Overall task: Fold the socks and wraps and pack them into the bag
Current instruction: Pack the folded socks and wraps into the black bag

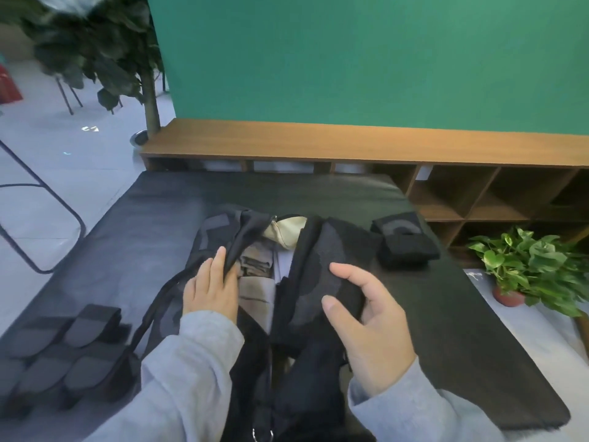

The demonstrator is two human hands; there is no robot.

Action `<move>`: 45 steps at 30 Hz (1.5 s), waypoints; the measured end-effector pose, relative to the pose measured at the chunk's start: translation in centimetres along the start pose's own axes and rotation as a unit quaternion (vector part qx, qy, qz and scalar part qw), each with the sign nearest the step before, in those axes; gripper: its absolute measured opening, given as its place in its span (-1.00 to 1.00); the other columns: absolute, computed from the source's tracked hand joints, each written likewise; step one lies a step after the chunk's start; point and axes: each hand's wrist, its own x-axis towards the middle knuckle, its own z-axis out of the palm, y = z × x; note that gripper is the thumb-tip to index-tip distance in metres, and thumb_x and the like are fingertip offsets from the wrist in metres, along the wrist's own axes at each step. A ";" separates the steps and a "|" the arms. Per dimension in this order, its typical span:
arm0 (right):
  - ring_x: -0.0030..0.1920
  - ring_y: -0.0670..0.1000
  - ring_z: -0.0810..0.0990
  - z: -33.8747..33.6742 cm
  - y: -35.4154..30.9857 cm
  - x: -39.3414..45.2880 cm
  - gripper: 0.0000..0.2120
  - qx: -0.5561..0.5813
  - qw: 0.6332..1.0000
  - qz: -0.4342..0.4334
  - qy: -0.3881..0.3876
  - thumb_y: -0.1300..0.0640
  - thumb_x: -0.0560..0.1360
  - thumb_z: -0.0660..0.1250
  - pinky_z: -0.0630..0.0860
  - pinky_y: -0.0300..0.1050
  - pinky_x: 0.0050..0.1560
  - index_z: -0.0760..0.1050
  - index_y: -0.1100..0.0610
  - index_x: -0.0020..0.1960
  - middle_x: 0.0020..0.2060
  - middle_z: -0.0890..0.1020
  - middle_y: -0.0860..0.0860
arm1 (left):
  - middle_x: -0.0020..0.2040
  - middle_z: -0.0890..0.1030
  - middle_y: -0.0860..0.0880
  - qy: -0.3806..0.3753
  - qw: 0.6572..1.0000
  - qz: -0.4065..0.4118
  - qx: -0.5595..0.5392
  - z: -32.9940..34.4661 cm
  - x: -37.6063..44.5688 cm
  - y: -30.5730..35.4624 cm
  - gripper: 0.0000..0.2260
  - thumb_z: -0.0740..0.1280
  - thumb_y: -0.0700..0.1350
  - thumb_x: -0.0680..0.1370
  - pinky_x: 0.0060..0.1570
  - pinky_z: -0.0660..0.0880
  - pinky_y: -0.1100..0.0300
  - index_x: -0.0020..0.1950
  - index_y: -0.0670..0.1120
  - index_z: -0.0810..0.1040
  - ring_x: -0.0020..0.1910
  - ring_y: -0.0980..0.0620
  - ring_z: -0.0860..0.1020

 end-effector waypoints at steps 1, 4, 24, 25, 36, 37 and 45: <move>0.11 -0.18 0.54 0.6 0.6 -0.4 -0.58 -0.032 0.999 -0.003 -0.024 0.33 0.43 0.37 0.47 -0.28 0.12 0.57 -0.20 0.02 0.02 0.58 -0.22 | 0.42 0.32 -0.11 0.012 1.000 0.013 -0.003 -0.1 0.2 -0.3 -0.19 0.61 -0.19 0.03 0.08 0.44 0.02 0.27 -0.03 0.48 0.29 -0.05 0.27; 0.15 -0.33 0.43 1.4 1.9 -0.7 -0.59 -0.128 0.989 -0.020 -0.068 0.29 0.45 0.37 0.31 -0.55 0.08 0.55 -0.26 0.01 0.04 0.49 -0.31 | 0.17 0.56 -0.15 0.069 0.996 0.056 -0.027 0.1 0.8 -2.2 -0.21 0.56 -0.37 -0.18 -0.29 0.51 0.02 0.06 -0.14 0.63 -0.01 -0.09 0.34; 0.08 -0.56 0.27 0.1 3.0 0.2 -0.62 -0.211 0.976 0.021 -0.054 0.25 0.47 0.34 0.15 -0.71 -0.04 0.46 -0.27 -0.02 0.09 0.40 -0.31 | 0.02 0.53 -0.23 0.101 0.991 -0.034 -0.078 -0.2 3.5 -3.4 -0.39 0.50 -0.46 -0.09 -0.42 0.45 0.06 -0.08 -0.24 0.49 -0.17 -0.18 0.47; 0.10 -0.53 0.29 0.2 3.0 0.2 -0.62 -0.212 0.975 0.024 -0.056 0.25 0.47 0.35 0.16 -0.70 -0.04 0.46 -0.27 -0.02 0.09 0.41 -0.30 | 0.04 0.50 -0.20 0.092 0.993 -0.021 -0.074 0.1 3.4 -3.6 -0.36 0.50 -0.46 -0.10 -0.46 0.45 0.09 -0.06 -0.23 0.47 -0.24 -0.20 0.51; 0.03 -0.53 0.33 1.5 3.0 0.6 -0.61 -0.227 0.970 0.029 -0.087 0.23 0.48 0.35 0.21 -0.67 -0.06 0.42 -0.29 -0.02 0.06 0.43 -0.30 | 0.52 -0.20 0.04 -0.149 0.983 0.104 -0.023 -0.7 2.1 -5.9 -0.50 0.29 -0.12 0.47 0.33 0.23 0.13 0.34 0.27 0.29 0.47 -0.07 0.02; 0.03 -0.53 0.33 1.5 3.0 0.6 -0.61 -0.228 0.970 0.026 -0.087 0.24 0.48 0.35 0.21 -0.67 -0.05 0.42 -0.28 -0.03 0.06 0.43 -0.29 | 0.52 -0.19 0.05 -0.173 0.978 0.117 -0.019 -0.9 1.9 -6.2 -0.52 0.29 -0.10 0.47 0.36 0.20 0.11 0.32 0.29 0.33 0.48 -0.06 -0.01; 0.05 -0.45 0.37 3.1 3.6 0.6 -0.62 -0.242 0.961 0.044 -0.125 0.22 0.50 0.33 0.24 -0.65 -0.05 0.39 -0.29 -0.01 0.08 0.45 -0.23 | 0.51 0.02 0.09 -0.144 0.969 0.197 -0.044 -0.5 0.0 -8.1 -0.70 0.37 -0.04 0.38 0.24 0.35 0.05 0.06 0.26 0.53 0.45 -0.08 0.16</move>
